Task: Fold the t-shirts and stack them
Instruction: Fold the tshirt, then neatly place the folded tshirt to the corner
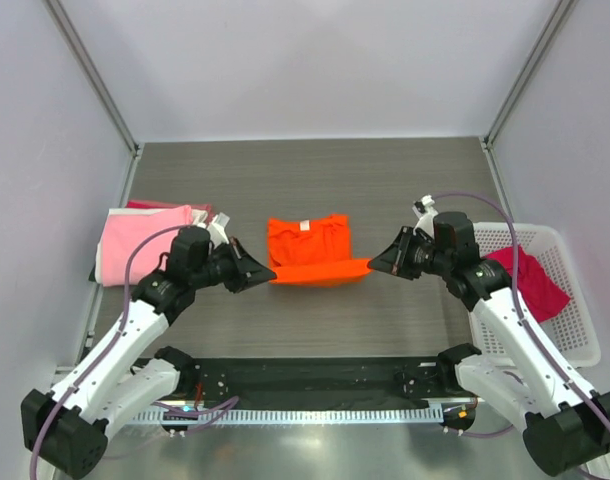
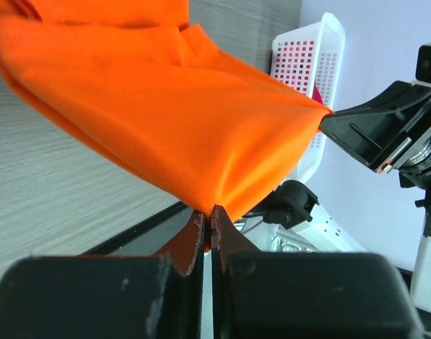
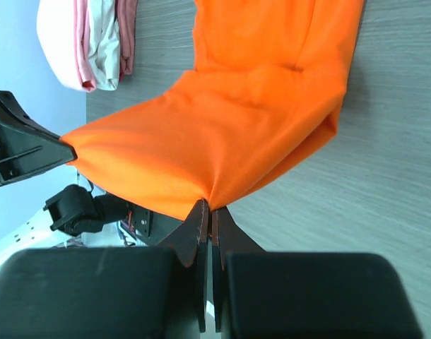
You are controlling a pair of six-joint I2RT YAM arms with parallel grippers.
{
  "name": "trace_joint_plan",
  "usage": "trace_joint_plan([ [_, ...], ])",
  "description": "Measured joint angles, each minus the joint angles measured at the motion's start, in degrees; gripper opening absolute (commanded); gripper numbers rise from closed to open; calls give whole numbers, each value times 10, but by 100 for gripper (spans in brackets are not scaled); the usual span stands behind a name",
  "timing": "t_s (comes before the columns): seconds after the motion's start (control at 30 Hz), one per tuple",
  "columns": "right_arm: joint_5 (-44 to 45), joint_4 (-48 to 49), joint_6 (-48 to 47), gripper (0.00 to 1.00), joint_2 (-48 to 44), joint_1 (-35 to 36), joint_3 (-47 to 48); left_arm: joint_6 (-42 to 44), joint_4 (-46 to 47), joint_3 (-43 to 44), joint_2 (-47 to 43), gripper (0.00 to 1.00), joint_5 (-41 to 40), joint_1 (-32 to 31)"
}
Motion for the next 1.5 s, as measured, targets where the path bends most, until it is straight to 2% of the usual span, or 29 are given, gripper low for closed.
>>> trace_joint_plan([
  [0.1, 3, -24, 0, 1, -9, 0, 6, -5, -14, 0, -11, 0, -3, 0],
  [0.23, 19, -41, -2, 1, 17, 2, 30, -8, -28, 14, 21, 0, -11, 0],
  [0.4, 46, -44, -11, 1, 91, 3, 70, -6, -34, 49, 75, 0, -30, 4],
  [0.63, 68, -30, -26, 1, 220, 2, 144, 10, -35, 111, 167, 0, -42, 47],
  [0.83, 68, 2, -32, 1, 346, -9, 237, 27, -28, 188, 276, 0, -50, 85],
  [1.0, 62, 34, -30, 1, 471, -29, 307, 47, -14, 300, 430, 1, -62, 108],
  [1.03, 60, 42, -28, 13, 494, -35, 320, 49, -8, 323, 467, 9, -62, 112],
  [1.07, 57, 49, -25, 39, 515, -40, 331, 51, -3, 347, 503, 29, -57, 115],
  [1.1, 55, 54, -20, 58, 538, -46, 343, 54, 4, 372, 542, 75, -54, 117],
  [1.13, 57, 58, -17, 79, 560, -50, 358, 57, 9, 392, 575, 85, -53, 119],
  [1.17, 59, 64, -15, 81, 582, -54, 372, 56, 11, 408, 599, 95, -54, 121],
  [1.2, 61, 69, -19, 90, 597, -57, 381, 56, 16, 418, 621, 99, -55, 123],
  [1.23, 66, 75, -18, 91, 609, -60, 385, 56, 19, 421, 634, 100, -57, 124],
  [1.37, 78, 93, -24, 90, 597, -64, 360, 67, 14, 407, 623, 99, -79, 125],
  [1.5, 83, 139, -32, 88, 535, -60, 272, 103, -1, 374, 551, 99, -118, 124],
])
